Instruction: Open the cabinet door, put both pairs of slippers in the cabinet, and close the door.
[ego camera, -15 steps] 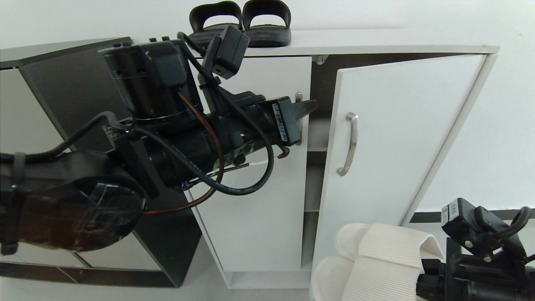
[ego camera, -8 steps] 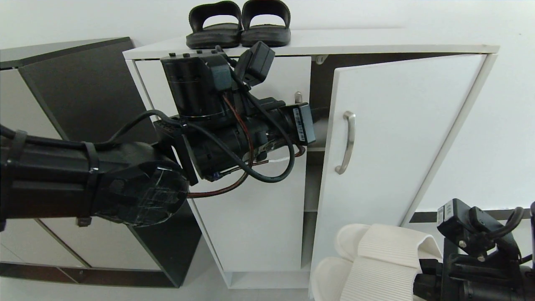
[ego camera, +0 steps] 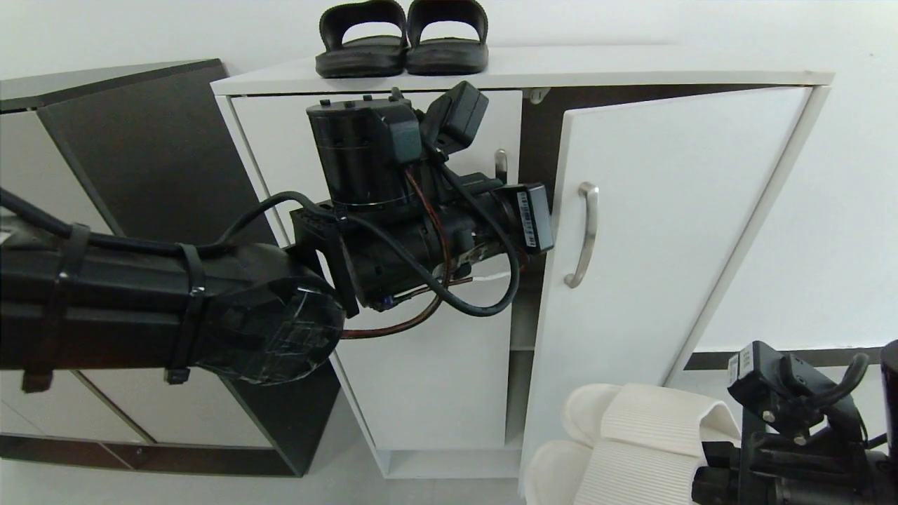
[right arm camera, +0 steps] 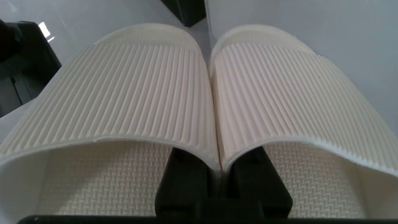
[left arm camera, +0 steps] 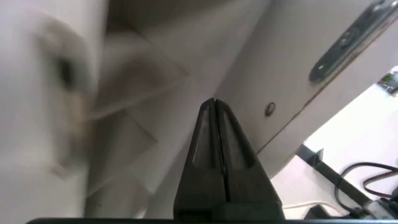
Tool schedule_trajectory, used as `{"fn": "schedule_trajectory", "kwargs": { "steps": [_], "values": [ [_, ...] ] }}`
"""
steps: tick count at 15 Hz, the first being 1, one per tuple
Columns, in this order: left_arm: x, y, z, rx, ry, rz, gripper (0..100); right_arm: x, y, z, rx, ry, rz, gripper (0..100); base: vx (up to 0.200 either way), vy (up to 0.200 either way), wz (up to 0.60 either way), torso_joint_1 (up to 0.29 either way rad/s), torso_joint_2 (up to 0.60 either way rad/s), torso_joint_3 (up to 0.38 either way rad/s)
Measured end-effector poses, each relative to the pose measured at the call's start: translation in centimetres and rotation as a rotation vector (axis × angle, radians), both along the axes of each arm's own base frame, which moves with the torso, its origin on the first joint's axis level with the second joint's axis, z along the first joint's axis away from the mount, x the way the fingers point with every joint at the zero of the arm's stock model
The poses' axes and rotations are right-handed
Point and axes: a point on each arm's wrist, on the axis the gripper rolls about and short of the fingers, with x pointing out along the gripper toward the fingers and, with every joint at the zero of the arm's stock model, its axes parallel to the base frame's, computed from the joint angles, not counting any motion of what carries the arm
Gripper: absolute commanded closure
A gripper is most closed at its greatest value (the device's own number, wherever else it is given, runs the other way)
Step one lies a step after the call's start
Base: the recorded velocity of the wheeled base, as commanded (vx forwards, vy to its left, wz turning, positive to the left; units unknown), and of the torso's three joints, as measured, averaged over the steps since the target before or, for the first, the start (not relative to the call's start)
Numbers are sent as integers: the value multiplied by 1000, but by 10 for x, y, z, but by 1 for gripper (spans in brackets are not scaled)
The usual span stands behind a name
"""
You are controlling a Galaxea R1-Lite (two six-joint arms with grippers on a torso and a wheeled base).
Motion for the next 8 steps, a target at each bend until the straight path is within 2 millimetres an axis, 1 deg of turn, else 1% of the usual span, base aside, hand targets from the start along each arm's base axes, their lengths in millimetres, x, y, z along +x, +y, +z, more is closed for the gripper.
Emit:
{"fn": "schedule_trajectory", "kwargs": {
  "steps": [3,6,7,8],
  "values": [
    [-25,-17,5,-11,-9,-58,100,-8,-2,1,10,-8,24,100,-200,0,0,-2,1,2],
    [-32,-21,6,-14,-12,-75,100,-32,-8,5,31,-28,106,100,-200,0,0,-1,2,-6],
    [-32,-21,5,-11,-9,-74,100,-38,-11,3,20,-16,121,100,-200,0,0,-2,7,2],
    [-31,-19,4,-10,-8,-69,100,-40,-13,7,35,-27,124,100,-200,0,0,2,2,2]
  ]
}}
